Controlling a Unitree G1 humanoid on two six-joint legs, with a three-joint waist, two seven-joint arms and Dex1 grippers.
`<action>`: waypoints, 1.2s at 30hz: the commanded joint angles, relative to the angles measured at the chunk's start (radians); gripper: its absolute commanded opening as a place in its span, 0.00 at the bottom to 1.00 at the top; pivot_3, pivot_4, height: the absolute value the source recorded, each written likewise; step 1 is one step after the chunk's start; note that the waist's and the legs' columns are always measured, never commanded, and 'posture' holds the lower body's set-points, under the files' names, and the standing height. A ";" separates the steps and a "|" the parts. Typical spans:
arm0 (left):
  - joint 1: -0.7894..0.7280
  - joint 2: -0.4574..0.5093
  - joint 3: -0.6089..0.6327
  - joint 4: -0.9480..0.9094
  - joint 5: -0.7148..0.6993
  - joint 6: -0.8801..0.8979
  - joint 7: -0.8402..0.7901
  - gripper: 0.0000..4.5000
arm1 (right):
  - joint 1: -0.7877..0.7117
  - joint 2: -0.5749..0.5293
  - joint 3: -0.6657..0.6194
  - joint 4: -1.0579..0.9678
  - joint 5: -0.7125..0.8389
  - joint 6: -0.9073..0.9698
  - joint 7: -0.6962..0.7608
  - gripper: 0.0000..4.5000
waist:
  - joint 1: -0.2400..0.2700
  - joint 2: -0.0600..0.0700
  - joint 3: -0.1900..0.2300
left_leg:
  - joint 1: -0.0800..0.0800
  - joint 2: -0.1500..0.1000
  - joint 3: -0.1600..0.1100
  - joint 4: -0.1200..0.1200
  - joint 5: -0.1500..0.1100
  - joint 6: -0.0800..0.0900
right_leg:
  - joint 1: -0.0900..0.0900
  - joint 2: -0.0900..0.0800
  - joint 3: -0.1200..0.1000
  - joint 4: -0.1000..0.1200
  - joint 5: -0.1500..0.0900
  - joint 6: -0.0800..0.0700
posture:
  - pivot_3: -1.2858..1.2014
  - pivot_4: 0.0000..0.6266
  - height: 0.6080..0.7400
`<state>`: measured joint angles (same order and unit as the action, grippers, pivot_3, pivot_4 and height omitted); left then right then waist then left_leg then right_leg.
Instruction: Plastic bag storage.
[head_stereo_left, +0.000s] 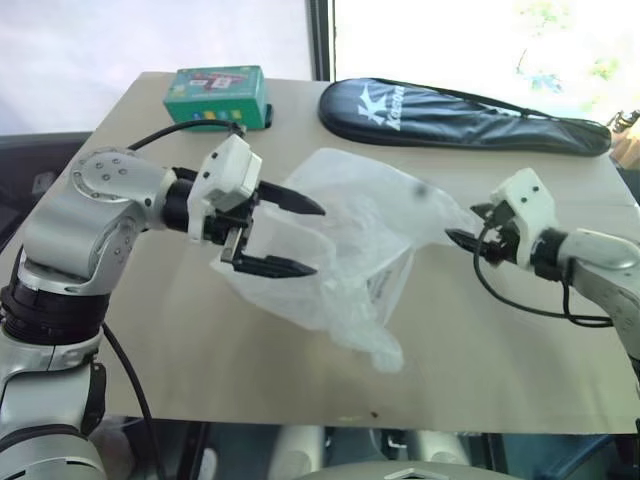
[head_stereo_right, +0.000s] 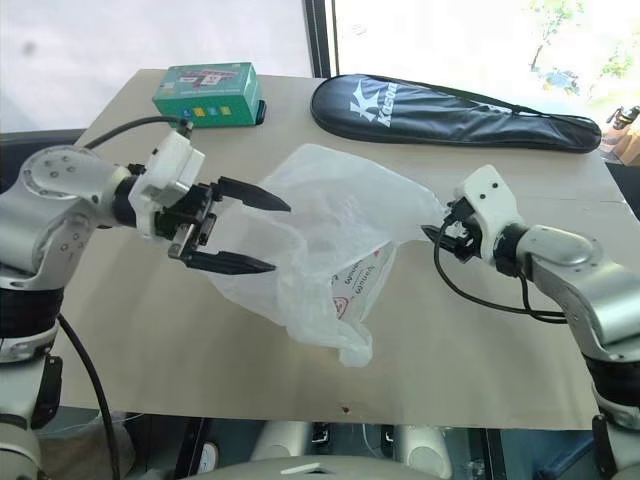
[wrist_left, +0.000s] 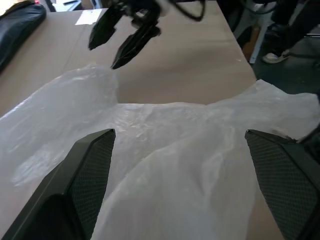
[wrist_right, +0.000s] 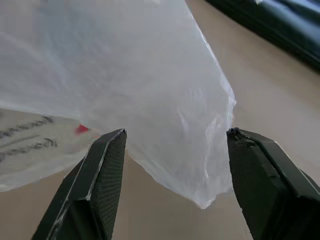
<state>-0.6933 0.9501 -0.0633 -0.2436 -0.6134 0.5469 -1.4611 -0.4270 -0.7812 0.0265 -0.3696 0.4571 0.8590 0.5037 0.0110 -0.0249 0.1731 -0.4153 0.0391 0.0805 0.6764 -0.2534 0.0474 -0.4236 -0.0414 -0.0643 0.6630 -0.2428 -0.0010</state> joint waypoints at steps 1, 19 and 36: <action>0.005 -0.027 -0.032 -0.056 0.032 -0.091 -0.032 0.97 | -0.046 0.005 0.062 0.156 -0.110 -0.130 0.049 0.71 | 0.002 0.000 0.000 | 0.000 0.000 0.000 0.000 0.000 0.000 | 0.000 0.000 0.000 0.000 0.000 0.000 | 0.52 0.24 1.00; -0.159 -0.347 -0.401 0.258 0.336 -0.680 -0.153 0.59 | -0.216 0.191 0.087 0.627 -0.252 -0.362 0.163 0.00 | 0.000 0.001 0.000 | -0.001 0.001 0.002 0.007 -0.002 0.004 | 0.000 0.002 0.002 0.002 0.001 0.000 | 0.52 0.24 1.00; -0.583 -0.400 0.312 0.653 -0.150 0.007 0.509 0.02 | -0.519 0.296 -0.439 0.463 0.280 -0.030 0.028 0.00 | -0.002 0.003 0.002 | 0.000 0.002 0.002 0.008 -0.002 0.004 | 0.000 0.001 0.002 0.005 0.001 0.000 | 0.52 0.24 1.00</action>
<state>-1.2383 0.5472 0.1865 0.3478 -0.7505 0.5749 -1.0126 -0.8772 -0.4738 -0.3345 0.1471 0.6541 0.8135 0.5622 0.0088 -0.0219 0.1749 -0.4152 0.0406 0.0824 0.6847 -0.2557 0.0510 -0.4237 -0.0414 -0.0625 0.6702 -0.2421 -0.0008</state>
